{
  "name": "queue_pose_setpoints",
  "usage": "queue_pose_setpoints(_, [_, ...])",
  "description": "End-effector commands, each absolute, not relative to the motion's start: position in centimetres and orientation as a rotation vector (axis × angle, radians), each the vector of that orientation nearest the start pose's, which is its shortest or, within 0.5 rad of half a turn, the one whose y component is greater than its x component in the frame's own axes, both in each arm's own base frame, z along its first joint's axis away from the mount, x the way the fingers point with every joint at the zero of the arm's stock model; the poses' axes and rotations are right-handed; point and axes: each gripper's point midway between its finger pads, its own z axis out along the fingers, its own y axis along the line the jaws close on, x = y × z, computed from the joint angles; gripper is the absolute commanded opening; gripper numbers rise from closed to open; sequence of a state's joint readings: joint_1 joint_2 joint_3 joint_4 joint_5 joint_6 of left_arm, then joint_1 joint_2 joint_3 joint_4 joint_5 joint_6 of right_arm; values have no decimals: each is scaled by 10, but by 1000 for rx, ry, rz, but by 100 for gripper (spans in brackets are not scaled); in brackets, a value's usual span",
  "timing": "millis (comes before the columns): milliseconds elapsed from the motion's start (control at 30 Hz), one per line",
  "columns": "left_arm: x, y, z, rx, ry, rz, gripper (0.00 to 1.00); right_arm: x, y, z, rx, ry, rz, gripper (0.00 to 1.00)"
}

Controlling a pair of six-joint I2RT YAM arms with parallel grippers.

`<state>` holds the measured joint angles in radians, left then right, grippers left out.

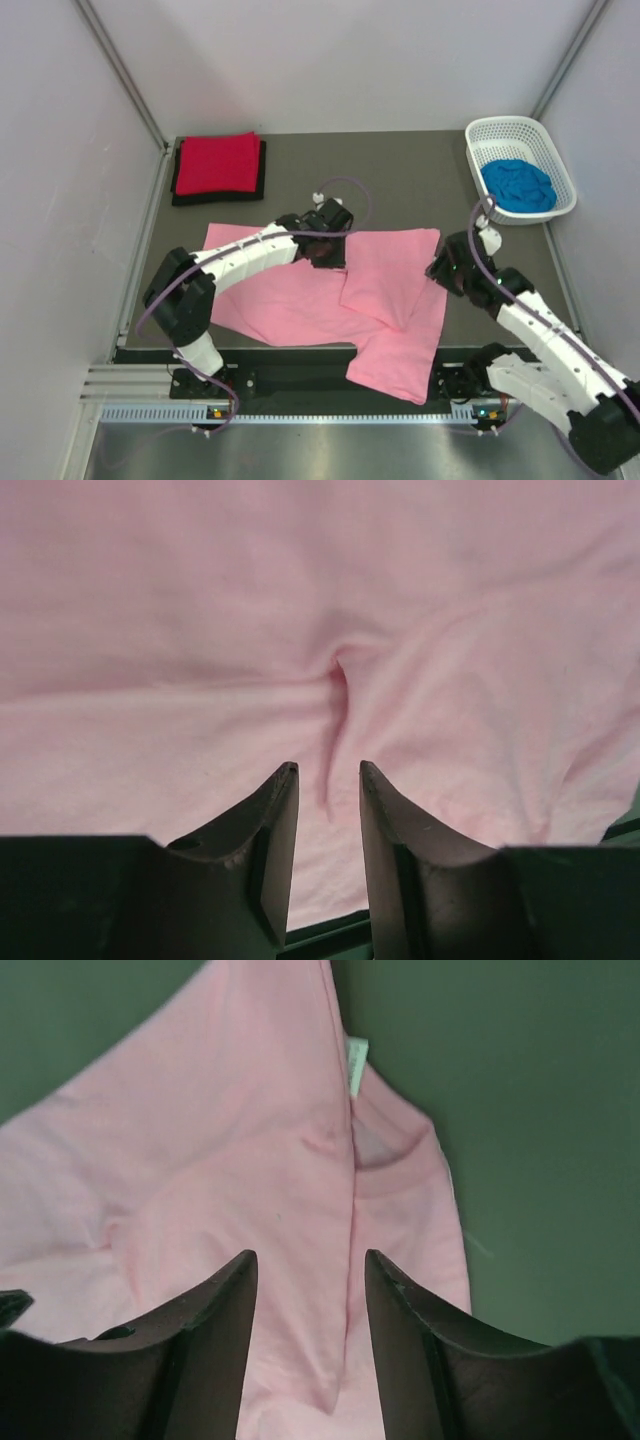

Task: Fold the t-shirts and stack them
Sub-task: Fold the tshirt

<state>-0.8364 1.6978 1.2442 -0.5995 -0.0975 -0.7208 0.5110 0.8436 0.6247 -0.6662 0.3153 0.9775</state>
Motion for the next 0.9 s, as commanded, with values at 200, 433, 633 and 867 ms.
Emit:
queue_pose_setpoints(200, [370, -193, 115, -264, 2585, -464, 36, 328, 82, 127, 269, 2430, 382, 42])
queue_pose_setpoints(433, [403, -117, 77, -539, 2623, -389, 36, 380, 67, 92, 155, 2568, 344, 43])
queue_pose_setpoints(633, [406, -67, 47, -705, 2637, -316, 35, 392, 57, 68, 161, 2624, 335, 41])
queue_pose_setpoints(867, [399, -24, 18, -858, 2642, -228, 35, 401, 45, 42, 220, 2632, 297, 32])
